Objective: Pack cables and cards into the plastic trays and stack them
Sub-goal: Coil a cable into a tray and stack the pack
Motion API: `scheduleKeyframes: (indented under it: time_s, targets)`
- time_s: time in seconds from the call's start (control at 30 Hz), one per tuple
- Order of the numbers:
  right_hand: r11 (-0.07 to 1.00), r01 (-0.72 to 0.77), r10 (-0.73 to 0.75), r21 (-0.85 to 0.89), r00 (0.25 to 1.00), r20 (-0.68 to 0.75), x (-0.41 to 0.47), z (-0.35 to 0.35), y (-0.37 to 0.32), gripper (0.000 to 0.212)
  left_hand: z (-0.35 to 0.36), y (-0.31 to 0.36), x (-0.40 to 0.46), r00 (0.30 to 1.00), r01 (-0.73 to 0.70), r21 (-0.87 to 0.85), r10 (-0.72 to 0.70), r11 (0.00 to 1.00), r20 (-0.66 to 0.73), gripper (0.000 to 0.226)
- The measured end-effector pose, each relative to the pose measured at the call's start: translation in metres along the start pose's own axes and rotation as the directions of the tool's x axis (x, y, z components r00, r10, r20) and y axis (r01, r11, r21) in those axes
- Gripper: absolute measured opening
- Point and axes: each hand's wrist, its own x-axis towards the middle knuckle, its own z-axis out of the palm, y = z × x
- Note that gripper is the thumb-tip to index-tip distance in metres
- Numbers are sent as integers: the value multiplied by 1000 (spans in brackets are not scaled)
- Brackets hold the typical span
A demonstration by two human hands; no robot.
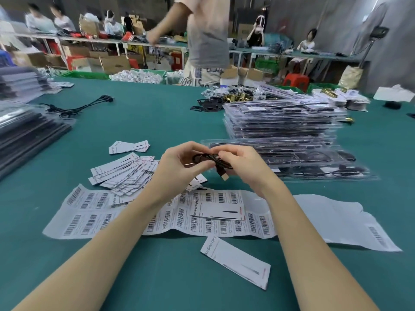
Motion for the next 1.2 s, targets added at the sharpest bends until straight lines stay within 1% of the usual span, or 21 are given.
scheduleKeyframes:
  time_s: [0.07,0.1,0.2,0.27,0.37,0.43,0.47,0.57,0.67,0.73,0.83,0.9,0.97,1.03,1.1,1.13,1.2]
  targets:
    - [997,-19,19,76,1000,-1,-2,-3,0,24,-1,-1,1,998,35,0,-35,999,-51,17]
    - [989,-38,36,143,999,13,-3,-4,-1,23,-1,-1,2,996,55,-6,-55,998,-73,16]
    - [927,-95,85,363,995,43,-3,-2,-2,20,-3,-2,3,988,106,-35,-109,994,-105,13]
    - [879,-125,104,460,992,71,-4,-3,-1,17,0,-3,4,988,106,-7,-106,994,-115,10]
    - [823,-170,73,542,978,196,-5,-15,1,24,3,-5,5,982,96,15,-92,995,-168,10]
    - [823,-153,4,548,965,264,-6,-23,3,31,2,-5,5,974,99,2,-97,995,-206,10]
    - [827,-133,-26,546,961,274,-6,-25,5,34,2,-5,5,972,99,-9,-99,995,-211,10]
    - [817,-100,-46,568,970,237,-8,-23,9,41,3,-6,5,973,115,-26,-118,993,-196,10]
    - [777,-77,-5,625,992,129,-8,-12,9,44,5,-6,3,975,141,-59,-149,988,-167,10]
    - [813,-27,8,582,999,34,-4,-3,7,43,7,-6,1,978,135,-44,-140,990,-155,11]
    - [903,71,-45,423,996,-73,2,8,4,43,6,-6,2,986,88,46,-81,995,-143,10]
    - [953,156,-117,261,981,-157,4,12,6,36,5,-4,2,994,41,130,-28,991,-104,9]
    - [963,250,-223,100,949,-220,4,12,10,27,6,-1,-1,1000,7,145,-3,989,-28,11]
    - [951,309,-302,-1,929,-216,3,8,13,14,12,-1,-5,1000,-7,158,9,987,-11,20]
    - [939,338,-345,-71,925,-160,2,3,12,5,16,-3,-6,997,-28,223,43,974,-64,21]
    - [931,347,-360,-112,922,-141,2,0,12,5,18,-4,-6,995,-42,258,64,965,-81,23]
    - [911,353,-388,-213,908,-156,4,-1,11,7,19,-3,-6,992,-92,286,112,954,-55,33]
